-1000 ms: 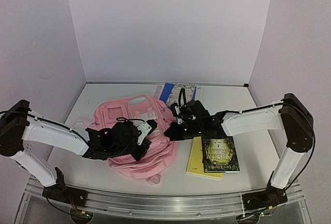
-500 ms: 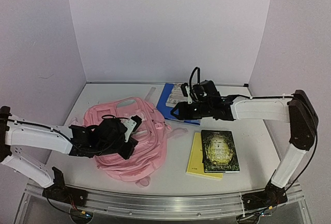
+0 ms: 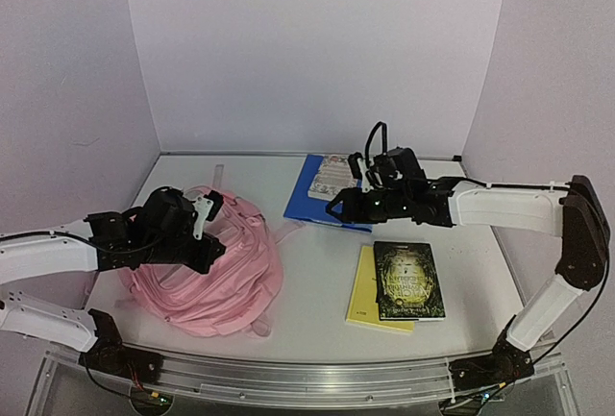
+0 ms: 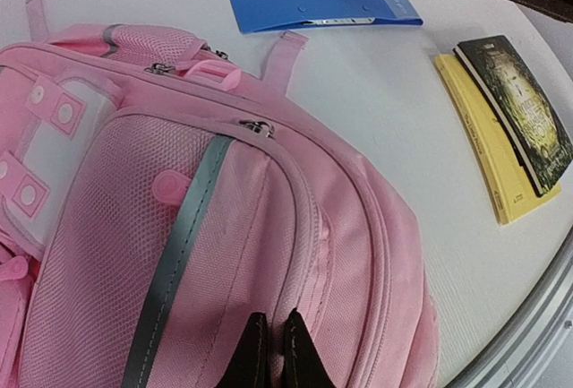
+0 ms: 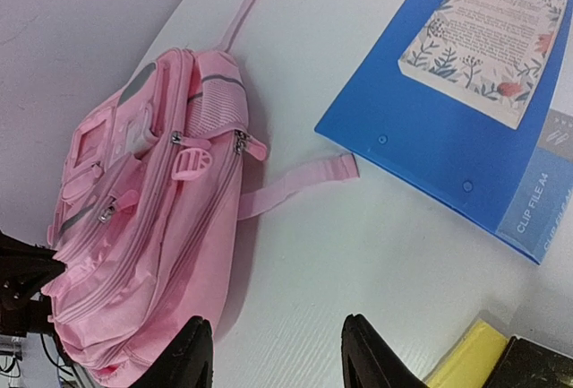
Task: Pack the student bag
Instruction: Adjust the student bag at the center of the board.
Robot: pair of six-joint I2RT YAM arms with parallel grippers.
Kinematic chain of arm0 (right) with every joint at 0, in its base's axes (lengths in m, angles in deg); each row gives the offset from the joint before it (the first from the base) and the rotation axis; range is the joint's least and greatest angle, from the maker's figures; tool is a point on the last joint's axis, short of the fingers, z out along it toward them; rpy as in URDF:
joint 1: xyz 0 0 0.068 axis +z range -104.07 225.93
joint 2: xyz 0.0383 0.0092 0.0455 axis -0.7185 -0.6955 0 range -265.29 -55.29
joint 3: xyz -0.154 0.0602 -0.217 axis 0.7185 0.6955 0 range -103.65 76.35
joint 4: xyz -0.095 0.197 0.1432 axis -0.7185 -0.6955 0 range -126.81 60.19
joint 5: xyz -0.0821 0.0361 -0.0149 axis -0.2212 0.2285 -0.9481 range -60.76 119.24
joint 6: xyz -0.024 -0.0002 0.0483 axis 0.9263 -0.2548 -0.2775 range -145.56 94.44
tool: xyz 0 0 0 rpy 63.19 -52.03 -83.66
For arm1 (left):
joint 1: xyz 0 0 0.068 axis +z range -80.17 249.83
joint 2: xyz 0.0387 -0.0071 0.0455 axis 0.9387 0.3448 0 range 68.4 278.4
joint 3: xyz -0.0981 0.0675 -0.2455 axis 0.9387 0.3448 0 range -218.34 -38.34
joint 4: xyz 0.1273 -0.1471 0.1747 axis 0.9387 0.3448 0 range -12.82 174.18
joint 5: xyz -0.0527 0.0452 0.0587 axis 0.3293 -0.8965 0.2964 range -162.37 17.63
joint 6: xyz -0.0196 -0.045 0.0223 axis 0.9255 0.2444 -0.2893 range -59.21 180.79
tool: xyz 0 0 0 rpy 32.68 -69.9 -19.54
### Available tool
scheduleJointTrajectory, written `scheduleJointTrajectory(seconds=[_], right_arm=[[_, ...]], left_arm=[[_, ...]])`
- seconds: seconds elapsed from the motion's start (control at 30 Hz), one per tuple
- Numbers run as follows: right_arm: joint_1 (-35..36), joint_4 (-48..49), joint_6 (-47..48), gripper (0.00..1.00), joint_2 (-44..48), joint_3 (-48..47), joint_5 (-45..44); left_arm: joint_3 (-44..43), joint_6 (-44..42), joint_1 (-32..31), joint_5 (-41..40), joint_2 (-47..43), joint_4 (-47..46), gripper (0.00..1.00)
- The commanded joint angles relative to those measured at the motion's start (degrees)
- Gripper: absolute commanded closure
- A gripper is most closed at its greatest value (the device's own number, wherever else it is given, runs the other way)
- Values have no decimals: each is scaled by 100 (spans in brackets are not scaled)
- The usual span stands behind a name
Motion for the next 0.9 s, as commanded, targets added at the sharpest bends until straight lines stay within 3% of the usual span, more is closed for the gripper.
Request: scheduleJointTrajectory(seconds=[0.0,0.3,0.53,0.6,0.67,0.73,0.87], right_arm=[[38,4,-76,51,2,89,224],[41,92,-307,51,-303,184,116],[42,146,-255,43,-726,243,386],[43,170,-240,41,-817,251,442],[53,193,-199,39,-900,233,543],[64,195,-139,37,-1021,150,649],[98,334,25,34,-1370,-194,670]], left_arm=[[-627,-290,30,997,4,-339,100],[-1624,-1106,-30,2951,1596,-492,100],[-2112,-1147,-382,3376,2305,-413,96],[-2018,-946,-382,3176,2271,-422,82],[-1827,-618,-314,2597,2170,-377,59],[-1666,-262,-47,2162,2064,-240,43],[-1329,438,546,2030,1790,-136,32]])
